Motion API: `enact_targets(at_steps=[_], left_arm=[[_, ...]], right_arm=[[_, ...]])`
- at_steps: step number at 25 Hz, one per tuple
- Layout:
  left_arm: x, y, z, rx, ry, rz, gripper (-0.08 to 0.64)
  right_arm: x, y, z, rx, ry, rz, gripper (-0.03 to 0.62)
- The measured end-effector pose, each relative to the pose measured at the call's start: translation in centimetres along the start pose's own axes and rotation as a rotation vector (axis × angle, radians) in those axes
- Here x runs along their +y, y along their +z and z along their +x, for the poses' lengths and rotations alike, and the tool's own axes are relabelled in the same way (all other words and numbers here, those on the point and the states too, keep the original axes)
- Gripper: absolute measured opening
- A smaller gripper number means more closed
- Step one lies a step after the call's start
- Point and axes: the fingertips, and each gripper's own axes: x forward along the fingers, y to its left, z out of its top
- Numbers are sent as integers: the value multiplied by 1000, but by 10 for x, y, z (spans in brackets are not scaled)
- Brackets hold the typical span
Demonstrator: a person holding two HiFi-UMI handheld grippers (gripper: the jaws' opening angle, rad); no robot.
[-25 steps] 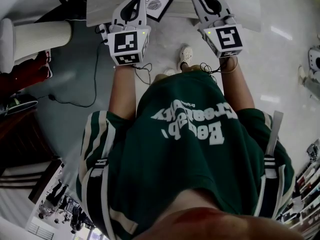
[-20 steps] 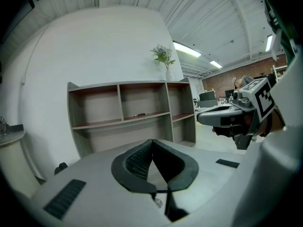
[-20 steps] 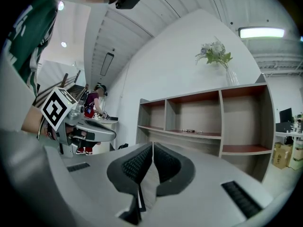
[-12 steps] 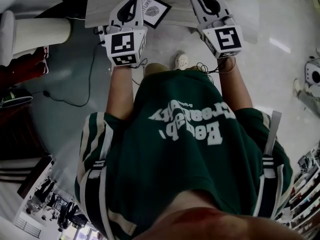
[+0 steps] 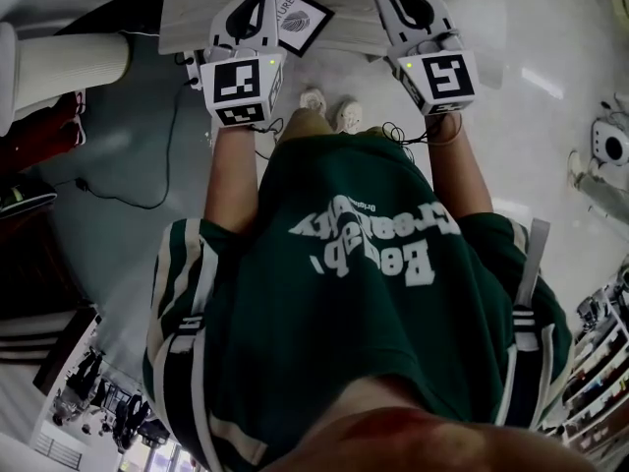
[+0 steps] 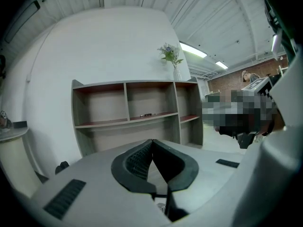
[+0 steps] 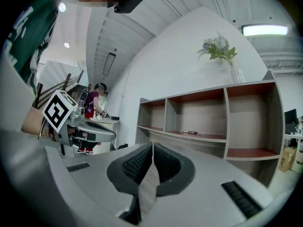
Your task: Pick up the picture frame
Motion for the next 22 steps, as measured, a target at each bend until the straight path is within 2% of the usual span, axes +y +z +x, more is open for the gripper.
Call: enact_targets(at_steps=[3,8,11,18,20,22], left_arm=[[14,-8,10,24,-3,-7,20],[32,-25,21,55,-9,-13,20],[46,-38,27,67,-4,-13,20],[84,-41,24,85,10,-41,19],[93,-46,24,92,16,-48,20],[101,-54,26,101,18,-60,20]], right_arm=[[4,3,19,-47,18,-8,34],[8,-9,39,45,-3,4,34],[12,-12,57,-11,21,0,34],[34,1,91,9,45,-18,34],[41,-3,99,31,56,-20,34],[47,-11,107,102,57,-17,34]])
